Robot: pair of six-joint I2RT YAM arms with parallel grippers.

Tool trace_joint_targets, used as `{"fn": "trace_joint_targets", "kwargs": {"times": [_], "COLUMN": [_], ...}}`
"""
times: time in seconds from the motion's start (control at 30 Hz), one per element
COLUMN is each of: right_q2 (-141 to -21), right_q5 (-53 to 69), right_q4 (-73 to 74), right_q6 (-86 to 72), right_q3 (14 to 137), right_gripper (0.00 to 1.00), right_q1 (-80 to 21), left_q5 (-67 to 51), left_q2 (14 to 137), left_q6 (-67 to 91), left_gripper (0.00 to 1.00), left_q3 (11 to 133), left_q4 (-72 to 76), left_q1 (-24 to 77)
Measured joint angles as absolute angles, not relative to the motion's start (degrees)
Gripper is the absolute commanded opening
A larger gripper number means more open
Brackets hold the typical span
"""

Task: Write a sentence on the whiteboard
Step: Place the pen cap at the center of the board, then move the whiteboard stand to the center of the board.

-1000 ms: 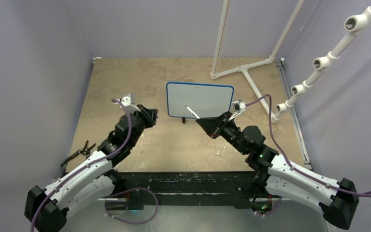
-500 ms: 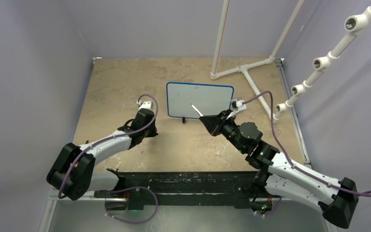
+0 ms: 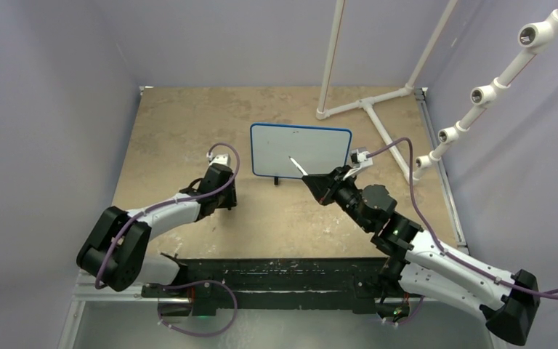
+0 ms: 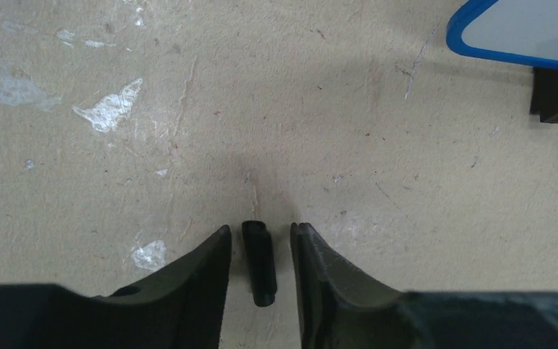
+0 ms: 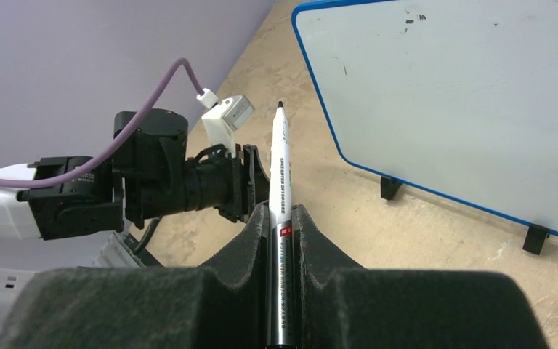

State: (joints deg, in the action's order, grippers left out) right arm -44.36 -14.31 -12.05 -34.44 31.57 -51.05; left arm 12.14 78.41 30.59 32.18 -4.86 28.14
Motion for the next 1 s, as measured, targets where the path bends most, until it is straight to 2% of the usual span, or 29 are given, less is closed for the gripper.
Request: {"fn": "trace_joint_targets", "kwargs": {"times": [0.17, 0.27, 0.5, 0.63, 1.0], "right_q2": [-42.6, -41.9, -40.7, -40.8, -41.0], "right_q5": [-15.2, -15.7, -16.7, -17.1, -17.1], "right_q4": [-10.5, -9.7, -8.1, -8.0, -8.2], "right_q6": [-34.5, -34.4, -34.4, -34.5, -34.4], "right_q3": [31.5, 31.5, 31.5, 31.5, 31.5], "right_gripper": [0.0, 0.0, 0.0, 0.0, 0.0], "right_q1": [-51.0, -51.0, -51.0, -51.0, -51.0], "left_q5": [12.3, 12.8, 13.3, 14.7, 16.9], "left_q2": [75.8, 73.3, 66.8, 64.2, 75.2], "left_q6": [30.5, 30.3, 28.8, 28.8, 32.6], "left_gripper": [0.61, 0.67, 0.67, 0.64, 0.6], "left_q3": [32.2, 32.4, 34.4, 35.8, 37.1], "left_q4": [-5.9, -7.0, -9.1, -8.6, 3.8], "left_q1": [28.1, 28.1, 28.8, 35.0, 46.9]}}
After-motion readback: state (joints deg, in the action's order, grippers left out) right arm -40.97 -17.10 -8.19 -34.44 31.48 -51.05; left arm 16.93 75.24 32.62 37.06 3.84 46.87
